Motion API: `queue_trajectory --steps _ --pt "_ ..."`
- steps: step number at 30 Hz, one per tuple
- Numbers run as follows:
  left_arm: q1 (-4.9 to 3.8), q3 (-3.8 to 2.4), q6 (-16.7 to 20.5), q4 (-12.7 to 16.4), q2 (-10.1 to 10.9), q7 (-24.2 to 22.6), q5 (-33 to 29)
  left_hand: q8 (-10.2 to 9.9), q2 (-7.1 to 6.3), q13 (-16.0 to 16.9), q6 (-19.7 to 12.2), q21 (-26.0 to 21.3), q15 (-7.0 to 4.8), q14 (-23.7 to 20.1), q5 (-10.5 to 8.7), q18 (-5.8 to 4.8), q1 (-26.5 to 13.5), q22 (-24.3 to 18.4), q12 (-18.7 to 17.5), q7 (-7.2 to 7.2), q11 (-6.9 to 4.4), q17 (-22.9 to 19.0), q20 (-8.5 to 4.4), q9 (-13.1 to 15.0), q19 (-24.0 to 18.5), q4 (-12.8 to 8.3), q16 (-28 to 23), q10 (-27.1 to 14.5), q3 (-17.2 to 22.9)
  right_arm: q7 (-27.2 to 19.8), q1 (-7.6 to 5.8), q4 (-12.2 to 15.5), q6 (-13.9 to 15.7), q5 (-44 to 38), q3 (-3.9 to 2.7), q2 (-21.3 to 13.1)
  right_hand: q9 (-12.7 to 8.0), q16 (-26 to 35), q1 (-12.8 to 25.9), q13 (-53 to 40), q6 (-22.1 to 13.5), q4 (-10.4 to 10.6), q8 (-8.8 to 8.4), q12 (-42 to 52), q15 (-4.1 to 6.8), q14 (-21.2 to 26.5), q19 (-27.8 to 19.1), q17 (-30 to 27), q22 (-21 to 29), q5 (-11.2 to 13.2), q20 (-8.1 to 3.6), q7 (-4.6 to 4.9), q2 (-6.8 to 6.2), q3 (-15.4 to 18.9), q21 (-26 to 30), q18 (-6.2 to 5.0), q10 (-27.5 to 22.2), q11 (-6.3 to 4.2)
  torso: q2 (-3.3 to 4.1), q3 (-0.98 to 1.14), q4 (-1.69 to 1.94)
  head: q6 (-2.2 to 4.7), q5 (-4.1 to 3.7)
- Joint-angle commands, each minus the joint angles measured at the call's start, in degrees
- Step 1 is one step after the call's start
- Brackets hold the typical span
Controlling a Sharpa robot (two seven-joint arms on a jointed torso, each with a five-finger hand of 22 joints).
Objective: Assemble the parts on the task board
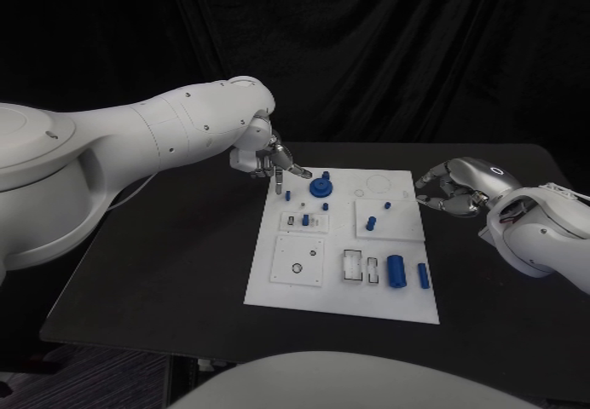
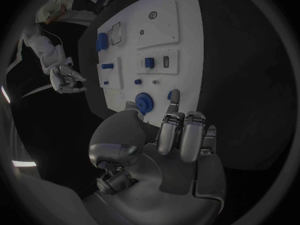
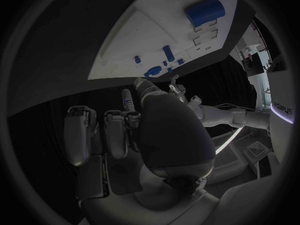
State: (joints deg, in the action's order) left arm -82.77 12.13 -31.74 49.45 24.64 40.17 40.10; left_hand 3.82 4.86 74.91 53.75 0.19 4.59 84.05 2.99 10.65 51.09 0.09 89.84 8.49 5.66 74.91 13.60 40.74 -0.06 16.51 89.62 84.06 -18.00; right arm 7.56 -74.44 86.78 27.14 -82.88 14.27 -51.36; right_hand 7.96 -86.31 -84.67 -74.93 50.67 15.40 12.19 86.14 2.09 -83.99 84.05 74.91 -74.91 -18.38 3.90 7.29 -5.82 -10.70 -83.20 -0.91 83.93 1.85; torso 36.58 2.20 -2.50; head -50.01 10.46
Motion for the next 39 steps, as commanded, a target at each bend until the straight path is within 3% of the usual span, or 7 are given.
queue_trajectory --steps 1,8,24,25,27,30,39 --pt "-0.02 -0.05 -3.10 -0.41 -0.29 6.28 -2.86 -0.02 0.52 15.09 0.50 -0.19 -0.34 5.95 -0.22 0.53 0.22 -0.09 0.16 -0.14 -0.44 15.09 -0.42 -0.15 0.06 0.02 0.38 5.94 -0.40 0.88 0.14 -0.10 -0.46 -0.37 -0.04 0.07 -0.08 -0.05 0.03 -8.53 -0.08 0.02 -0.09 -0.39 -0.19 -4.46 2.41 7.20 -11.95 -0.28 0.44 -0.17 0.15 -0.22 0.21 -1.07 2.00 0.32 0.14 0.01 -0.08 0.01 0.07" --pt "0.09 -0.05 -4.10 -0.93 -0.63 6.46 -2.99 0.15 0.65 15.09 1.15 -0.19 -0.41 5.95 -0.21 0.53 0.27 -0.09 0.16 -0.30 -0.55 15.09 -0.47 -0.37 0.06 0.02 0.38 5.94 -0.77 0.89 0.14 -0.13 -0.57 -0.37 -0.05 0.19 -0.08 -0.05 0.03 -8.53 -0.08 0.02 -0.09 -0.39 -0.19 -4.46 2.41 7.20 -11.95 -0.28 0.44 -0.17 0.15 -0.22 0.21 -1.07 2.00 0.32 -0.05 0.02 0.28 0.01 -0.58" --pt "0.31 -0.04 -5.06 -1.74 -1.04 6.72 -3.03 0.18 1.55 15.09 2.94 -0.08 -0.88 5.95 -0.15 0.53 1.79 0.02 0.16 -0.77 -1.00 15.09 -0.98 -1.39 1.40 -0.28 0.38 5.94 -1.37 1.01 0.14 -0.18 -0.94 -0.37 -0.05 0.44 -0.08 -0.02 -0.02 -8.48 -0.08 -0.04 -0.10 -0.41 -0.19 -4.45 2.40 7.13 -11.95 -0.41 0.43 -0.17 0.15 -0.27 0.23 -1.08 1.98 0.32 0.07 -0.06 0.01 0.01 -0.69" --pt "0.32 -0.04 -5.05 -1.75 -1.04 6.74 -3.03 0.11 1.63 15.09 2.95 0.07 -1.00 5.95 -0.17 0.52 2.00 0.16 0.16 -0.79 -1.05 15.09 -1.06 -1.52 3.31 -0.30 0.38 5.94 -1.42 1.01 0.14 -0.18 -0.96 -0.37 -0.05 0.46 -0.08 -0.02 -0.02 -8.48 -0.08 -0.04 -0.10 -0.41 -0.19 -4.45 2.40 7.13 -11.95 -0.41 0.43 -0.17 0.15 -0.27 0.23 -1.08 1.98 0.32 0.07 -0.05 0.00 0.01 -0.72" --pt "0.35 -0.04 -4.91 -1.75 -1.01 6.76 -3.03 -0.09 1.93 15.09 2.74 1.33 -1.89 5.95 -0.22 0.49 2.66 1.41 0.16 -0.98 -1.49 15.09 -1.79 -2.12 22.79 -0.31 0.38 5.94 -1.68 1.02 0.14 -0.18 -1.01 -0.37 -0.05 0.47 -0.08 -0.02 -0.02 -8.48 -0.08 -0.04 -0.10 -0.41 -0.19 -4.45 2.40 7.13 -11.95 -0.41 0.43 -0.17 0.15 -0.27 0.23 -1.08 1.98 0.32 0.03 -0.02 0.03 0.01 -0.78" --pt "0.38 -0.04 -4.57 -1.67 -0.95 6.67 -3.03 -0.21 2.22 15.09 1.89 1.50 -1.72 5.95 -0.12 0.48 3.37 1.61 0.16 -0.74 -1.29 15.09 -2.14 -2.49 26.70 -0.52 0.38 5.94 -1.62 1.03 0.14 -0.19 -1.06 -0.37 -0.05 0.45 -0.08 -0.02 -0.02 -8.48 -0.08 -0.04 -0.10 -0.41 -0.19 -4.45 2.40 7.13 -11.95 -0.41 0.43 -0.17 0.15 -0.27 0.23 -1.08 1.98 0.32 -0.05 0.04 0.15 0.01 -0.94" --pt "0.40 -0.04 -2.49 -0.78 -0.43 3.40 -3.03 -0.04 3.23 14.75 -6.09 -0.19 2.46 5.95 -0.23 0.47 6.53 -0.09 -0.28 2.53 2.65 15.09 2.08 -2.75 0.06 -1.61 0.38 5.15 -0.88 1.05 0.14 -0.20 -1.23 -0.37 -0.05 0.36 -0.08 -0.02 -0.02 -8.48 -0.08 -0.04 -0.10 -0.41 -0.19 -4.45 2.40 7.13 -11.95 -0.41 0.43 -0.17 0.15 -0.27 0.23 -1.08 1.98 0.32 -0.06 -0.02 0.22 0.01 -1.00"
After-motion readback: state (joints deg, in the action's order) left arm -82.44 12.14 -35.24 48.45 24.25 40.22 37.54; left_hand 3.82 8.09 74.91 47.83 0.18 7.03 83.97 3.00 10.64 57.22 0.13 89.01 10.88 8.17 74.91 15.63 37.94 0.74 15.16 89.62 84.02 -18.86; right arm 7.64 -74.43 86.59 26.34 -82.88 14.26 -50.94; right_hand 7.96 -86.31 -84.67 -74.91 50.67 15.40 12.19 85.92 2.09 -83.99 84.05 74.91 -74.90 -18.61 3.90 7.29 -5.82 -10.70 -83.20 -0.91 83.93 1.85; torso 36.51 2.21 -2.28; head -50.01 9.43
